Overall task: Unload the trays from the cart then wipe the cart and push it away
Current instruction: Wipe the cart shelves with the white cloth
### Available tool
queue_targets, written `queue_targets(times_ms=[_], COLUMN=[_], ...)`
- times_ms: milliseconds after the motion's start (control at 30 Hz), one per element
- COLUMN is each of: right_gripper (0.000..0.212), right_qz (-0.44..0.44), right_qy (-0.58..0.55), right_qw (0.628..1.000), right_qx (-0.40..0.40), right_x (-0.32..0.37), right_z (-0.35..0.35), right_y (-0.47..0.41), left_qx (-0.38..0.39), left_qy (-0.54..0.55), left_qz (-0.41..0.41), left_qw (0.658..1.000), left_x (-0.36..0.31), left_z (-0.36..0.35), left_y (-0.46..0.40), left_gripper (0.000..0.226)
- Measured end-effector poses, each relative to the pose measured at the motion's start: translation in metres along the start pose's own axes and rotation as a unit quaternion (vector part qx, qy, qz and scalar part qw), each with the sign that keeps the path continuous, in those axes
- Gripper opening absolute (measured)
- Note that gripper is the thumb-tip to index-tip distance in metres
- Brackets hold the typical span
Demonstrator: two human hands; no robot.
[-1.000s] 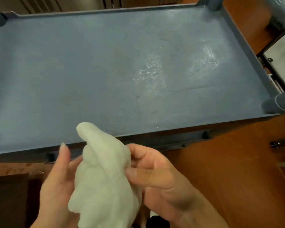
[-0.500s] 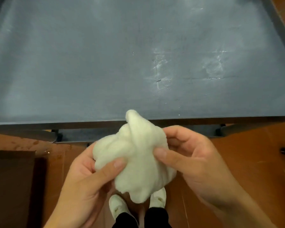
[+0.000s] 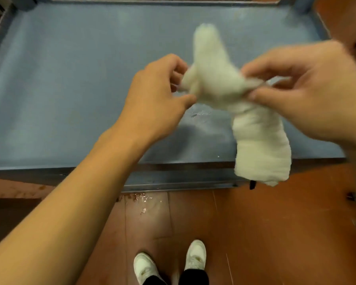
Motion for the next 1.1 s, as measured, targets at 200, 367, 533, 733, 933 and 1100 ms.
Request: queue_targets(times_ms=[200, 367, 533, 733, 933, 1100], right_gripper=[0.017, 0.019, 0.052, 0.036, 0.028, 0.021], right_qz=[-0.022, 0.0, 0.063, 0.091, 0.079, -0.11], right_qy=[0.076, 0.071, 0.172, 0.144, 0.102, -0.165], right_qw=[0.946, 0.933, 0.892, 0.932, 0.973, 0.979], right_qx=[0.315, 0.353, 0.414, 0.319, 0.191, 0.045], right_x=[-0.027, -0.025, -0.023, -0.026, -0.03, -0.045], right_z=[-0.066, -0.068, -0.087, -0.094, -0.101, -0.051], right_y=[0.017, 0.003, -0.01, -0.005, -0.008, -0.024], left_qx=[0.133, 0.181, 0.198, 0.184, 0.144, 0.09], left_qy=[-0.099, -0.125, -0.133, -0.121, -0.088, 0.089], left_qz=[-0.071, -0.08, -0.067, -0.069, -0.042, 0.048], left_qw=[0.984, 0.972, 0.969, 0.973, 0.985, 0.991], left_x=[0.008, 0.009, 0.015, 0.019, 0.031, 0.03], left_z=[-0.019, -0.031, -0.039, -0.043, -0.04, -0.029], left_y=[0.023, 0.03, 0.031, 0.027, 0.028, 0.021], left_gripper=[0.037, 0.02, 0.013, 0.011, 0.013, 0.028])
Point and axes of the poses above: each hand's wrist, its own y-axis away from the middle knuckle, its own z-axis out of the back of the hand, x = y × z, the point moved 6 cm from there along -y, towards the middle knuckle, and after that the axes turned 5 degrees about y, right-handed, at the moved point
